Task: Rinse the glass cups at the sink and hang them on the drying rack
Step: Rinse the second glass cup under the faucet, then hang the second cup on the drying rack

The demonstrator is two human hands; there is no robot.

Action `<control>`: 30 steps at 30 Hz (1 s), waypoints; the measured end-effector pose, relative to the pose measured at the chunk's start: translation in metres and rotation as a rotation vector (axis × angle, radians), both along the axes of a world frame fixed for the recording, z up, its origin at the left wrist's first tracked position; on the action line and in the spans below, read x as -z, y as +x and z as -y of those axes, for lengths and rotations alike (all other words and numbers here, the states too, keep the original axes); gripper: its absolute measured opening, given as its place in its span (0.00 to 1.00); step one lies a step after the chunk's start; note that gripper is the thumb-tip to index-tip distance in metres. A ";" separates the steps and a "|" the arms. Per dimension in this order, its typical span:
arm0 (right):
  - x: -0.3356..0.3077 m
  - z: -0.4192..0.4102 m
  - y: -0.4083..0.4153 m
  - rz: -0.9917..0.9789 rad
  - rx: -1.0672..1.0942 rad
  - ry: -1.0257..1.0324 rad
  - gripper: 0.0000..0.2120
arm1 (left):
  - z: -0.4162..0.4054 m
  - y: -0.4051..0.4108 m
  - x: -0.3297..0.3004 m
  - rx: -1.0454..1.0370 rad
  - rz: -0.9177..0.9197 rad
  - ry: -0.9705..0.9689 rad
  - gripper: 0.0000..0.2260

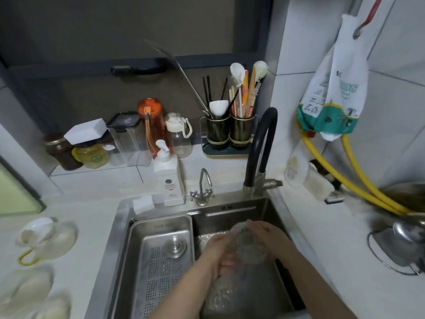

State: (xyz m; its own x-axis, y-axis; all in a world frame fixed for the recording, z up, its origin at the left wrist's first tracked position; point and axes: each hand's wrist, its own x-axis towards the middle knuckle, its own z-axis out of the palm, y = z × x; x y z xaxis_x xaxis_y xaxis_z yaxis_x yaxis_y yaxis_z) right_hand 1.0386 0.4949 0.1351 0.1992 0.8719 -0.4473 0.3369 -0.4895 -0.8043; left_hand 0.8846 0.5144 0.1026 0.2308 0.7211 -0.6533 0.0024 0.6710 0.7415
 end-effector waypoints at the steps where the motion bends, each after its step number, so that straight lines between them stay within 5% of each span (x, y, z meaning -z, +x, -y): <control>1: -0.006 0.001 -0.004 0.039 -0.013 -0.003 0.20 | 0.002 -0.002 -0.003 0.018 0.013 -0.016 0.15; 11: -0.018 0.028 -0.031 0.249 0.010 -0.071 0.36 | 0.028 -0.032 -0.009 0.090 0.055 -0.058 0.20; 16: -0.021 0.048 -0.048 0.241 0.065 -0.062 0.31 | 0.040 -0.045 -0.009 0.153 0.010 -0.002 0.22; 23: -0.013 0.077 -0.052 0.003 0.154 0.106 0.19 | 0.061 -0.053 -0.017 0.180 0.022 0.211 0.12; 30: 0.000 0.095 -0.036 -0.362 0.085 0.229 0.24 | 0.073 -0.054 -0.023 0.078 0.063 0.362 0.21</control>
State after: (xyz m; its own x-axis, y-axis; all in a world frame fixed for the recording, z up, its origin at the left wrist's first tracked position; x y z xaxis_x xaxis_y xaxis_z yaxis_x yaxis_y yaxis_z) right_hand 1.0022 0.4000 0.1353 0.1406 0.9441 -0.2983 -0.0211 -0.2984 -0.9542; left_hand 0.8310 0.4412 0.1261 0.3257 0.8816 -0.3417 -0.0103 0.3647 0.9311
